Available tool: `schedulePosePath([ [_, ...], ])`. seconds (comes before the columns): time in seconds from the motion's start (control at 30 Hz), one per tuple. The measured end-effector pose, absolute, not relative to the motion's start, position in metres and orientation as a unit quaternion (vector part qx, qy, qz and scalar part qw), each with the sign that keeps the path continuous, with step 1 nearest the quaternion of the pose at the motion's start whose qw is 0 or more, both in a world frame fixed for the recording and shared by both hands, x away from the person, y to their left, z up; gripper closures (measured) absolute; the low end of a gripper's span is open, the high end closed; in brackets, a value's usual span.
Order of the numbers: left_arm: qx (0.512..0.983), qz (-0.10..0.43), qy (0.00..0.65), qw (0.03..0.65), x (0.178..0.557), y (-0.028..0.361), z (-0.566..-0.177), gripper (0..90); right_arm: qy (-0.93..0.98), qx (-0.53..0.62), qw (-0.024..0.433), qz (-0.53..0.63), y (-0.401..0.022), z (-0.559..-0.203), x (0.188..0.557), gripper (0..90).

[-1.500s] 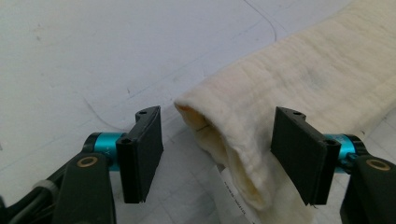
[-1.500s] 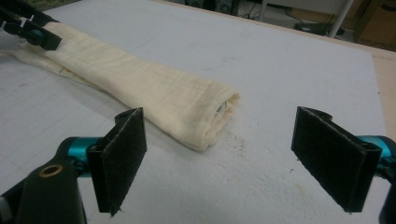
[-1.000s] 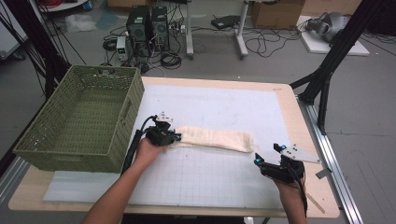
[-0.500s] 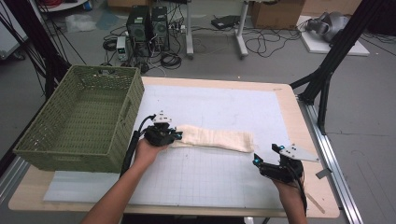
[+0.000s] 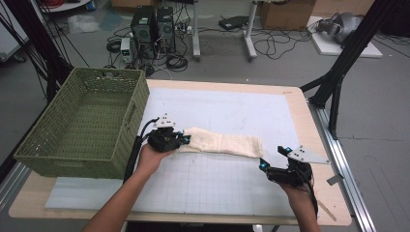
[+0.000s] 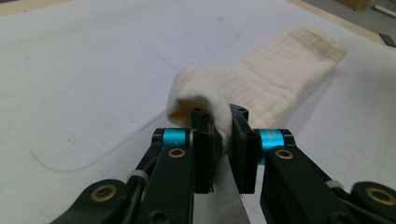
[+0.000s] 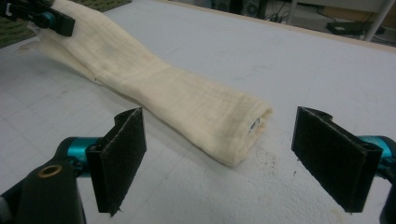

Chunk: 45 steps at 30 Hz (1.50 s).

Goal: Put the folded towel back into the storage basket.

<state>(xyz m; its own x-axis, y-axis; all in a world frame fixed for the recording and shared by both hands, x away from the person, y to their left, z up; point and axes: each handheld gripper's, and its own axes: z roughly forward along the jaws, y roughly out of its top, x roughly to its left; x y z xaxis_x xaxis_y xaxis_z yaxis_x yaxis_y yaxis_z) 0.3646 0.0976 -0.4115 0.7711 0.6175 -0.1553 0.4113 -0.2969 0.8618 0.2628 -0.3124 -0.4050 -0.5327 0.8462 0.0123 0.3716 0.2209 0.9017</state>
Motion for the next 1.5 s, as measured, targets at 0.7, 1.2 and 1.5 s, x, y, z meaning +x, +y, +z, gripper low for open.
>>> schedulePosePath([
  [0.7,0.798,0.101,0.317,0.502,0.360,0.098,-0.408,80.4,0.766,0.453,0.209,0.405,-0.289,-0.426,0.342,20.3],
  [1.2,0.798,0.101,0.326,0.497,0.356,0.102,-0.416,80.5,0.775,0.483,0.192,0.360,-0.290,-0.451,0.346,26.3],
  [1.5,0.798,0.097,0.332,0.494,0.352,0.107,-0.427,80.5,0.790,0.449,0.152,0.388,-0.285,-0.449,0.341,75.8],
])
